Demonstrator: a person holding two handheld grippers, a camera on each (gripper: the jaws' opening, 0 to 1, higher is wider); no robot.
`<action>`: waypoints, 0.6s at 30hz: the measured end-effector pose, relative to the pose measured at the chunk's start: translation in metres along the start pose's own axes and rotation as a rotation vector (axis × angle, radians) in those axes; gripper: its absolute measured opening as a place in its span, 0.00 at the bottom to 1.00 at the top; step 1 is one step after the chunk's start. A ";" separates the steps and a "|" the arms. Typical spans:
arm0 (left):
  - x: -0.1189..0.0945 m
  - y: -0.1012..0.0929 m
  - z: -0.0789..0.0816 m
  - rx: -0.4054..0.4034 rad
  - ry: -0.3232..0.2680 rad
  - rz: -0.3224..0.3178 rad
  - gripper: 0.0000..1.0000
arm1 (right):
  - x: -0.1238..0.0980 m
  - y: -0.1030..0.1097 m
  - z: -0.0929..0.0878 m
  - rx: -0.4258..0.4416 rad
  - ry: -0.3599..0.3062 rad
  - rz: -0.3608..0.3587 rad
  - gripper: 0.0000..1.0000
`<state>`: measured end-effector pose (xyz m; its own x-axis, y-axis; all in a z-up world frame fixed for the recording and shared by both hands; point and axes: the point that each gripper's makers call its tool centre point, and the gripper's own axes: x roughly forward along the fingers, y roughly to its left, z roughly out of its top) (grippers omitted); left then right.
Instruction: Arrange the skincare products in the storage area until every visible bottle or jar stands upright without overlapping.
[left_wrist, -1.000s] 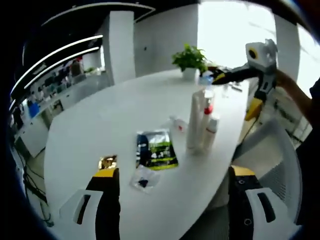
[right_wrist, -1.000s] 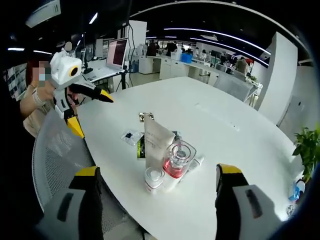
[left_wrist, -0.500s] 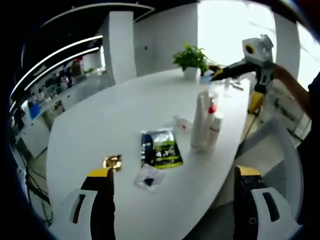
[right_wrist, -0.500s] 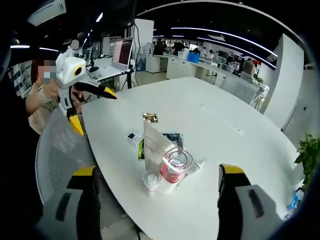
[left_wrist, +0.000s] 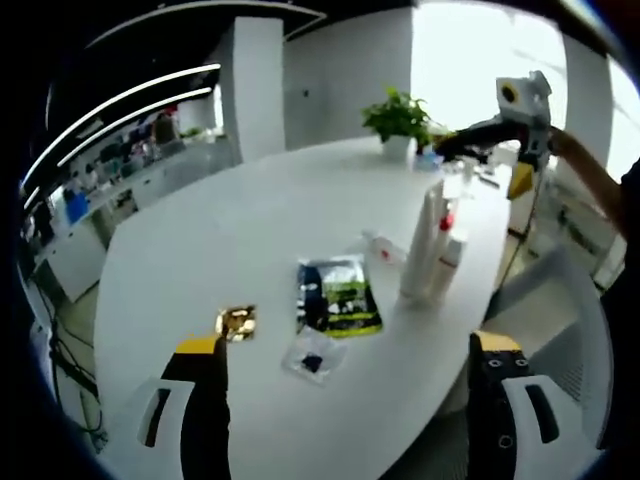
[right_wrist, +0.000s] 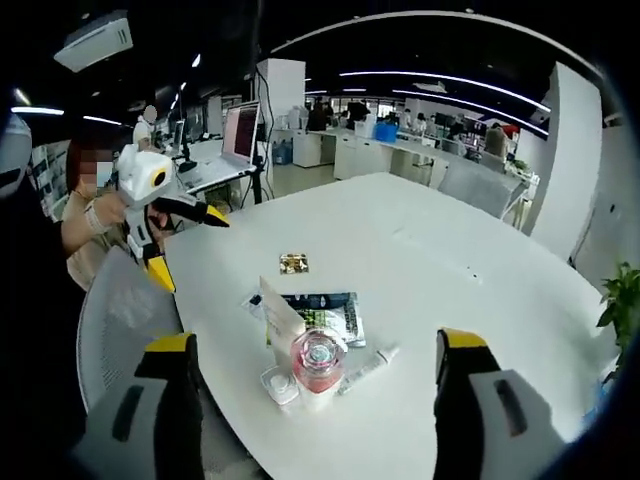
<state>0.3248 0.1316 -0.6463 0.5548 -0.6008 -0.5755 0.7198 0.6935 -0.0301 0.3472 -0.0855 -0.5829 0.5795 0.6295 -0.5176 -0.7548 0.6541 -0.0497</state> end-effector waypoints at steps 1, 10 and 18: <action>0.001 0.000 0.000 -0.001 0.000 0.002 0.97 | -0.001 -0.006 0.000 0.010 -0.001 -0.010 0.98; 0.006 0.002 -0.005 -0.019 0.019 -0.009 0.97 | -0.010 -0.075 0.001 0.166 -0.090 -0.167 0.83; 0.016 0.004 -0.007 -0.021 0.040 -0.026 0.97 | 0.026 -0.098 -0.041 0.218 0.062 -0.176 0.64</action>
<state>0.3338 0.1276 -0.6619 0.5187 -0.6027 -0.6064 0.7243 0.6866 -0.0627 0.4238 -0.1508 -0.6264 0.6709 0.4758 -0.5687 -0.5565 0.8300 0.0380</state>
